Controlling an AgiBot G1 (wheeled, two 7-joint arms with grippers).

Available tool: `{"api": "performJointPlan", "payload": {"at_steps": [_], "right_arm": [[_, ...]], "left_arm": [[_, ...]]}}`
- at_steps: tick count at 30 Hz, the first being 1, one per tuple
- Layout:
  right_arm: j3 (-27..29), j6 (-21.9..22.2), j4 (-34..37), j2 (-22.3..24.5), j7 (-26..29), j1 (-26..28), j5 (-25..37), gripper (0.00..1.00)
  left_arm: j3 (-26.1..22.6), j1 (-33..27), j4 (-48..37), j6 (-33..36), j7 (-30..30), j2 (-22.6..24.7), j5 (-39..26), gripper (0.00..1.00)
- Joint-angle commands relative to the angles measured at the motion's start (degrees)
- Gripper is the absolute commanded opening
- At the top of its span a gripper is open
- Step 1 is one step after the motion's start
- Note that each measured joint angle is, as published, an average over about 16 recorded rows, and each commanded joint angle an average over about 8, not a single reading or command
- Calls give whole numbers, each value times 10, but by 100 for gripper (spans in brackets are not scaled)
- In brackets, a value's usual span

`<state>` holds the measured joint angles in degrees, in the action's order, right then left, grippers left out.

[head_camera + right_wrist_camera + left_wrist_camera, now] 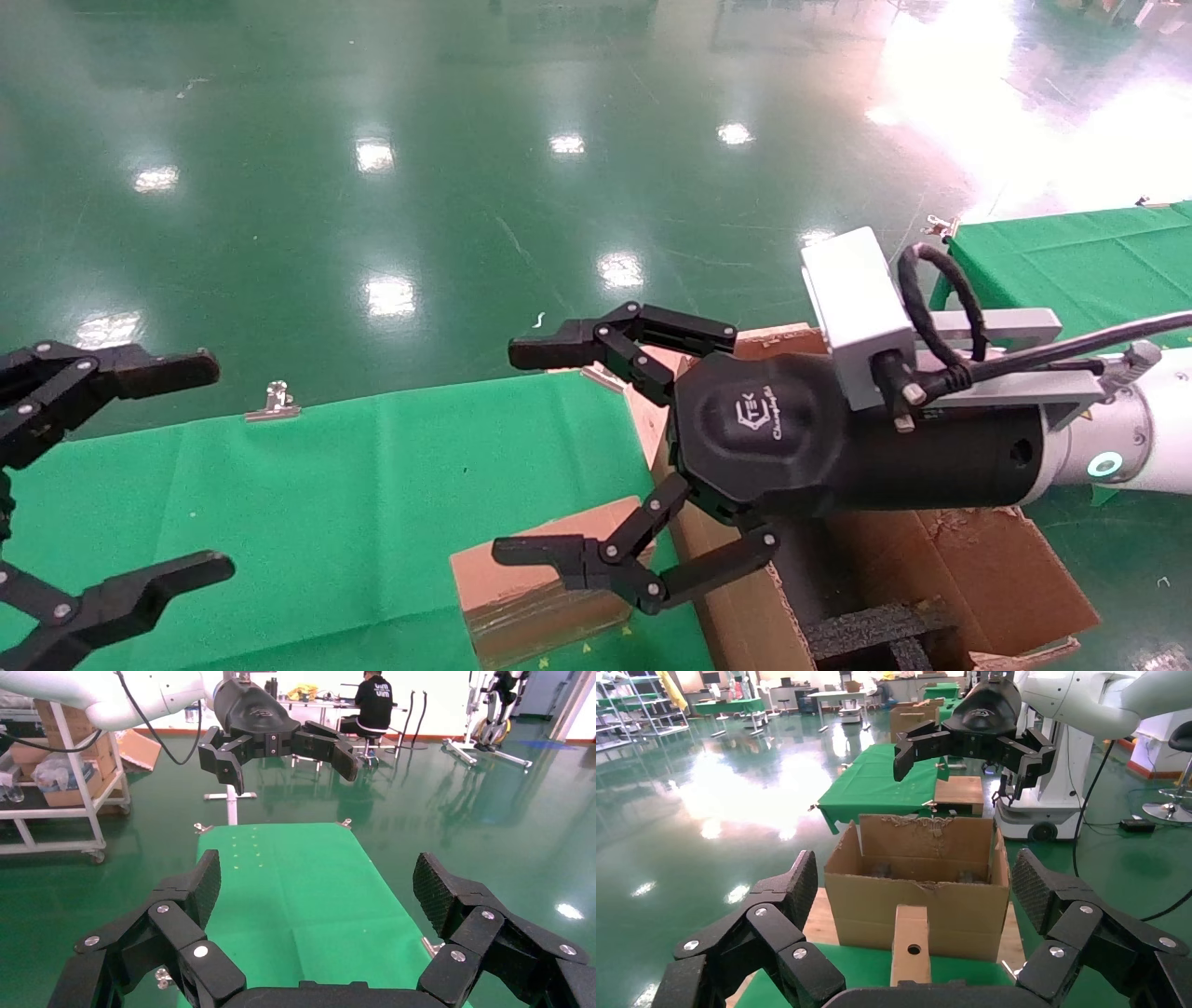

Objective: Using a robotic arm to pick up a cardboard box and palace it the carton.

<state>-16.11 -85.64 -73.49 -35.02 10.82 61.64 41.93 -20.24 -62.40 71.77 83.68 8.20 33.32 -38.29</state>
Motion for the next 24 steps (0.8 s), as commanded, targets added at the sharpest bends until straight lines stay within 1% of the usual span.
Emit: {"api": "performJointPlan", "payload": {"at_steps": [1, 12, 13, 14, 21, 22, 24], "right_arm": [[0, 0, 0, 0, 0, 0, 0, 100], [0, 0, 0, 0, 0, 0, 0, 100], [0, 0, 0, 0, 0, 0, 0, 100], [0, 0, 0, 0, 0, 0, 0, 100], [0, 0, 0, 0, 0, 0, 0, 100], [0, 0, 0, 0, 0, 0, 0, 100], [0, 0, 0, 0, 0, 0, 0, 100]], "left_arm": [[0, 0, 0, 0, 0, 0, 0, 100], [0, 0, 0, 0, 0, 0, 0, 100], [0, 0, 0, 0, 0, 0, 0, 99], [0, 0, 0, 0, 0, 0, 0, 91], [0, 0, 0, 0, 0, 0, 0, 4], [0, 0, 0, 0, 0, 0, 0, 0], [0, 0, 0, 0, 0, 0, 0, 0]]}}
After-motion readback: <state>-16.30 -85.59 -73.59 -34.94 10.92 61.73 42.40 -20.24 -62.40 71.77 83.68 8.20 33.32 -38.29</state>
